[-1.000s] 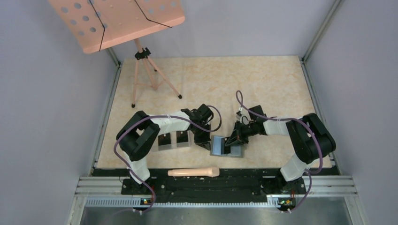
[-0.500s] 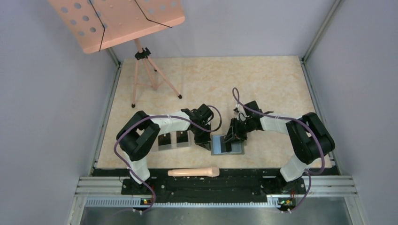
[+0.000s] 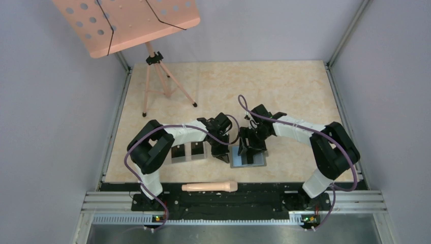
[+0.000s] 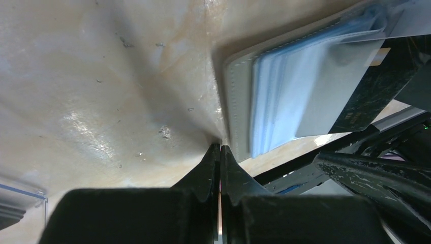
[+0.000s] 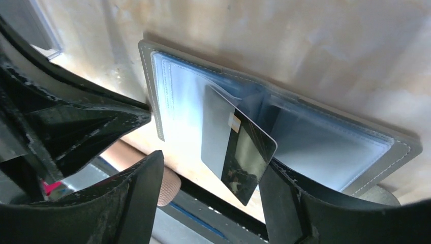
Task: Put the credit cards into the card holder
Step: Insert the credit card into the card holder.
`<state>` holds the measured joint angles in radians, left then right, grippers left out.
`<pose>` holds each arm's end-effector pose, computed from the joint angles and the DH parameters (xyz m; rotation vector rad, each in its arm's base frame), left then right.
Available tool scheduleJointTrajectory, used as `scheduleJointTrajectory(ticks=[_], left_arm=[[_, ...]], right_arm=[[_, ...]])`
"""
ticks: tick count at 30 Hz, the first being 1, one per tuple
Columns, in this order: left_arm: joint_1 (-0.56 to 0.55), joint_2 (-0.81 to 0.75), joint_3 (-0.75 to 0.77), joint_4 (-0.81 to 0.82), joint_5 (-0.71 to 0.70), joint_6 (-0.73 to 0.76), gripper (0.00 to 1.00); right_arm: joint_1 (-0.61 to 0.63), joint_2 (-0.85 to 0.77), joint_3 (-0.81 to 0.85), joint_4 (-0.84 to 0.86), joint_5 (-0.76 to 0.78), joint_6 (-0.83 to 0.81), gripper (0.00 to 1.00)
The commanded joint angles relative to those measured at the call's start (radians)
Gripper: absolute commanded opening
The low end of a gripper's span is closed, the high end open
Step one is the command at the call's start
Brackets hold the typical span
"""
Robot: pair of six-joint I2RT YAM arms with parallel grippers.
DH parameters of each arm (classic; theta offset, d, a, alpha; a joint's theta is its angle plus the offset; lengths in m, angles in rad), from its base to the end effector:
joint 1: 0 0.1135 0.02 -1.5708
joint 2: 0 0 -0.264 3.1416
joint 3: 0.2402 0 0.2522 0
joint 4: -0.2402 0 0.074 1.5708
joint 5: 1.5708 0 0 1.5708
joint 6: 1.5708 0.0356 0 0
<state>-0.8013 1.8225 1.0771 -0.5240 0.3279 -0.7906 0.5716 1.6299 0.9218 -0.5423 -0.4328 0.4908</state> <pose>0.2272 -0.2511 0.1443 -0.0927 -3.0413 0.6821 0.2393 0.1717 0.1624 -0.2260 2.9714 0.8083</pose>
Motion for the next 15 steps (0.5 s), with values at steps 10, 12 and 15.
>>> scheduleJointTrajectory(ticks=[10, 12, 15], left_arm=[[-0.008, 0.034, 0.019, 0.017, -0.031, 0.004, 0.00], [-0.008, 0.033, 0.020, 0.019, -0.029, 0.002, 0.00], [-0.008, 0.029, 0.020, 0.030, -0.018, -0.002, 0.00]], right_arm=[[0.040, -0.074, 0.092, -0.170, 0.210, -0.095, 0.75], [0.039, -0.084, 0.091, -0.167, 0.196, -0.090, 0.77], [0.040, -0.109, 0.090, -0.159, 0.178, -0.078, 0.79]])
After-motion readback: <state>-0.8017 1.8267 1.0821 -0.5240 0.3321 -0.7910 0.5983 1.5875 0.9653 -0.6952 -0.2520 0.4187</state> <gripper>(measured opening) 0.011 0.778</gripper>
